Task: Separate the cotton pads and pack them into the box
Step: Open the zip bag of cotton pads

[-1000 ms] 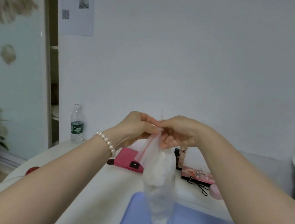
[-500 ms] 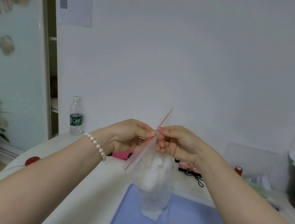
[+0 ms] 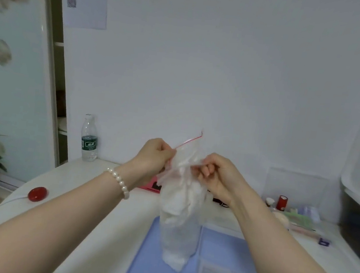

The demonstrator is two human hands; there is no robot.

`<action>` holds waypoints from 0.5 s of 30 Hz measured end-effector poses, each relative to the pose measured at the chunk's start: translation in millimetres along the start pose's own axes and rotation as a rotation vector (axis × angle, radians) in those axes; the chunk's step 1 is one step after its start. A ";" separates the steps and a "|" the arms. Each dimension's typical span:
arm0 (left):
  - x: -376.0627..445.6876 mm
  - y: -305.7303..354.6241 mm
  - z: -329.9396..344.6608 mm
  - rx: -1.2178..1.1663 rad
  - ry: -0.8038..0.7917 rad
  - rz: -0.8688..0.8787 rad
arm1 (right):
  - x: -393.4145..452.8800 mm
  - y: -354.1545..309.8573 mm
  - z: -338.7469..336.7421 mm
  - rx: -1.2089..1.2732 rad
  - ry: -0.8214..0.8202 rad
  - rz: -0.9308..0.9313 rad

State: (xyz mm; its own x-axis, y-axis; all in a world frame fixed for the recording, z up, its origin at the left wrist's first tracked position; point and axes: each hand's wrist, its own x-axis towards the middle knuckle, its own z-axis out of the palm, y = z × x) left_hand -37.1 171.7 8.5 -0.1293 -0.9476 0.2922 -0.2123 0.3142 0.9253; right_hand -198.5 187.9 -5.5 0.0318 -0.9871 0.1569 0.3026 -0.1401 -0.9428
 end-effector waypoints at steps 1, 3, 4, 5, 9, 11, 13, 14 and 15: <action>-0.6 -1.2 -5.2 0.096 -0.047 0.032 | -0.6 -2.6 -1.1 -0.194 0.026 0.008; -2.3 -0.6 -12.3 0.289 -0.101 0.132 | -4.8 -10.4 2.4 -0.564 0.039 0.015; -3.0 2.0 -15.2 0.353 -0.111 0.188 | -6.1 -14.8 3.2 -0.660 0.035 0.021; -3.0 5.9 -17.9 0.407 -0.126 0.255 | -6.2 -19.7 3.0 -0.702 0.036 0.031; -6.7 25.0 -22.5 0.771 -0.302 0.501 | -2.6 -35.6 5.5 -0.731 0.054 0.055; -9.7 33.5 -18.6 0.870 -0.363 0.445 | -3.6 -39.7 9.1 -0.749 0.065 0.051; -5.1 36.2 -17.9 0.939 -0.352 0.312 | -4.3 -42.2 8.9 -0.774 0.063 0.056; -1.6 36.9 -18.6 0.990 -0.312 0.258 | -6.0 -43.3 8.4 -0.791 0.061 0.058; 3.1 36.5 -21.4 1.037 -0.271 0.219 | -7.2 -44.1 7.2 -0.807 0.057 0.058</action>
State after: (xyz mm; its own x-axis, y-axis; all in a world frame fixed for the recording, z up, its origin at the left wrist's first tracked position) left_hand -24.6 179.0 48.3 -0.4455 -0.8610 0.2454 -0.8548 0.4905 0.1694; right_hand -205.3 201.8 37.1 -0.0293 -0.9939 0.1063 -0.4792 -0.0793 -0.8741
